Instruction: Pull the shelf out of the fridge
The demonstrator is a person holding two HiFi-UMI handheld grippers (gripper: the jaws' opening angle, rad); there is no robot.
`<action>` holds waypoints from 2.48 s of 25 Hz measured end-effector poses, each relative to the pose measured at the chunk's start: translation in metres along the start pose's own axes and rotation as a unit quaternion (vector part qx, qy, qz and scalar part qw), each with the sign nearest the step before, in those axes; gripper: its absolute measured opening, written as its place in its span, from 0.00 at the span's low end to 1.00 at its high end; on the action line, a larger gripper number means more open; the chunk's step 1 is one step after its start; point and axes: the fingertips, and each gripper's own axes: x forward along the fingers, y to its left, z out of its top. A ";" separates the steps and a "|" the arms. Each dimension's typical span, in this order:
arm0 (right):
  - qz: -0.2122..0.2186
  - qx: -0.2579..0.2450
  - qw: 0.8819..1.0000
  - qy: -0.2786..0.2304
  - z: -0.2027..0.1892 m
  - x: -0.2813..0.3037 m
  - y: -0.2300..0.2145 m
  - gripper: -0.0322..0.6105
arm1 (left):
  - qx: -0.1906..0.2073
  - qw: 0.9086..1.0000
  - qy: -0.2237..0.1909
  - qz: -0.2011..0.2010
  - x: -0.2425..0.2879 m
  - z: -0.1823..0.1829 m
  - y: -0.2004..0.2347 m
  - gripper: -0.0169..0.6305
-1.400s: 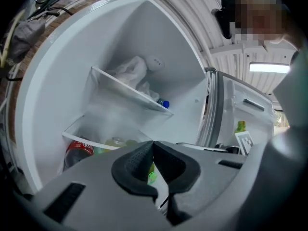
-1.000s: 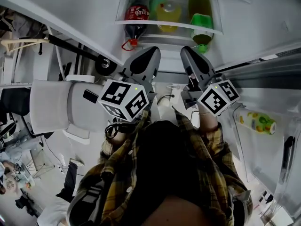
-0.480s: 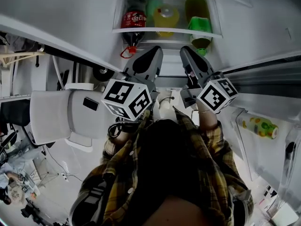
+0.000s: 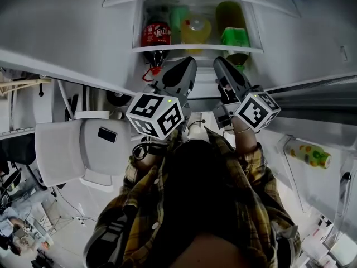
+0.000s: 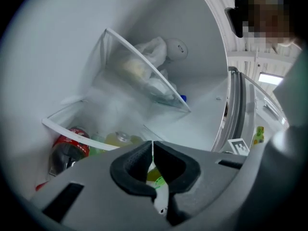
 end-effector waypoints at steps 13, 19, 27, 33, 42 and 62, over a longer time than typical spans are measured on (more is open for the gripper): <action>0.013 0.110 0.994 -0.002 -0.006 0.014 -0.019 0.14 | -0.067 0.997 0.025 -0.009 0.021 -0.018 0.019 0.13; 0.033 0.147 0.989 -0.004 -0.007 0.023 -0.022 0.23 | -0.098 0.995 0.034 -0.008 0.028 -0.024 0.026 0.24; 0.042 0.179 0.983 0.001 -0.009 0.037 -0.027 0.25 | -0.160 0.986 0.036 -0.003 0.041 -0.027 0.042 0.28; 0.034 0.183 0.982 0.004 -0.012 0.039 -0.037 0.25 | -0.194 0.980 0.029 0.007 0.045 -0.029 0.055 0.28; 0.029 0.181 0.983 -0.003 -0.005 0.060 -0.054 0.25 | -0.207 0.978 0.008 0.011 0.063 -0.018 0.071 0.28; 0.000 0.175 0.984 -0.014 0.002 0.093 -0.066 0.22 | -0.256 0.966 -0.039 0.025 0.082 -0.002 0.094 0.19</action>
